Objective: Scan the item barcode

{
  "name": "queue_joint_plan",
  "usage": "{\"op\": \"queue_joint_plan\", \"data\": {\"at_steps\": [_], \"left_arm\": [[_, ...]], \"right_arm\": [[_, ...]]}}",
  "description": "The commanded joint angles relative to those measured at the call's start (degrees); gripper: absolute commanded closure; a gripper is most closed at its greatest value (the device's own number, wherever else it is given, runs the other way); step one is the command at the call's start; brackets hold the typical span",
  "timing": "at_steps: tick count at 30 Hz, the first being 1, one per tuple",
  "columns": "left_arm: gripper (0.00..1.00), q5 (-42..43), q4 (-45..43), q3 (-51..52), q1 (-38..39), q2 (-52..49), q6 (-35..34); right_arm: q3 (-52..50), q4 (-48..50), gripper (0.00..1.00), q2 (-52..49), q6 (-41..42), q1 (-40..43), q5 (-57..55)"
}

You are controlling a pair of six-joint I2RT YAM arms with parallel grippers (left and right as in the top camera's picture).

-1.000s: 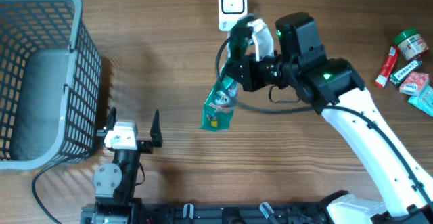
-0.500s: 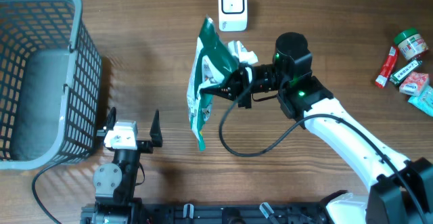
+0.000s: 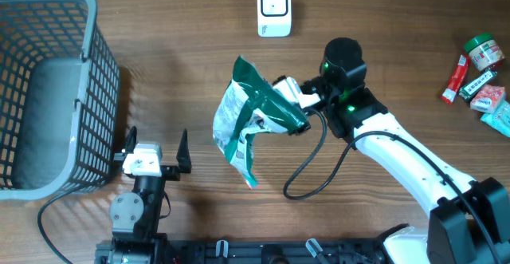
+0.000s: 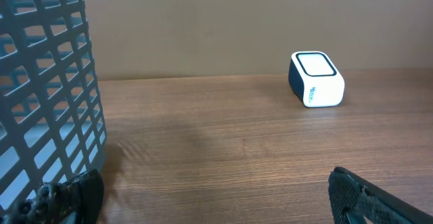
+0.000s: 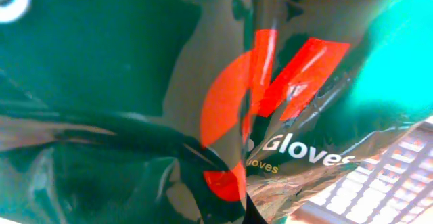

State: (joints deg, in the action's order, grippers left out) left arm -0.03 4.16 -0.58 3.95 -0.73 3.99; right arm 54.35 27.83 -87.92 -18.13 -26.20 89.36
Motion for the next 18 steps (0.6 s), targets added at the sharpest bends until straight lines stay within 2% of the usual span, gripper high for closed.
{"op": "queue_joint_plan", "data": {"at_steps": [1, 8, 11, 13, 18], "left_arm": [[0.00, 0.9, 0.1, 0.3, -0.2, 0.5, -0.3], [0.00, 0.9, 0.1, 0.3, -0.2, 0.5, -0.3], [0.00, 0.9, 0.1, 0.3, -0.2, 0.5, -0.3], [0.00, 0.9, 0.1, 0.3, -0.2, 0.5, -0.3], [0.00, 0.9, 0.1, 0.3, -0.2, 0.5, -0.3]], "right_arm": [[-0.5, 3.1, 0.95, -0.7, -0.3, -0.2, 3.5], [-0.5, 7.3, 0.95, -0.7, 2.6, -0.2, 3.5], [-0.4, 7.5, 0.95, -0.7, 6.3, -0.2, 3.5], [-0.3, 7.9, 0.95, -0.7, 11.6, 0.0, 3.5], [-0.3, 8.8, 0.95, -0.7, 32.3, 2.4, 3.4]]}}
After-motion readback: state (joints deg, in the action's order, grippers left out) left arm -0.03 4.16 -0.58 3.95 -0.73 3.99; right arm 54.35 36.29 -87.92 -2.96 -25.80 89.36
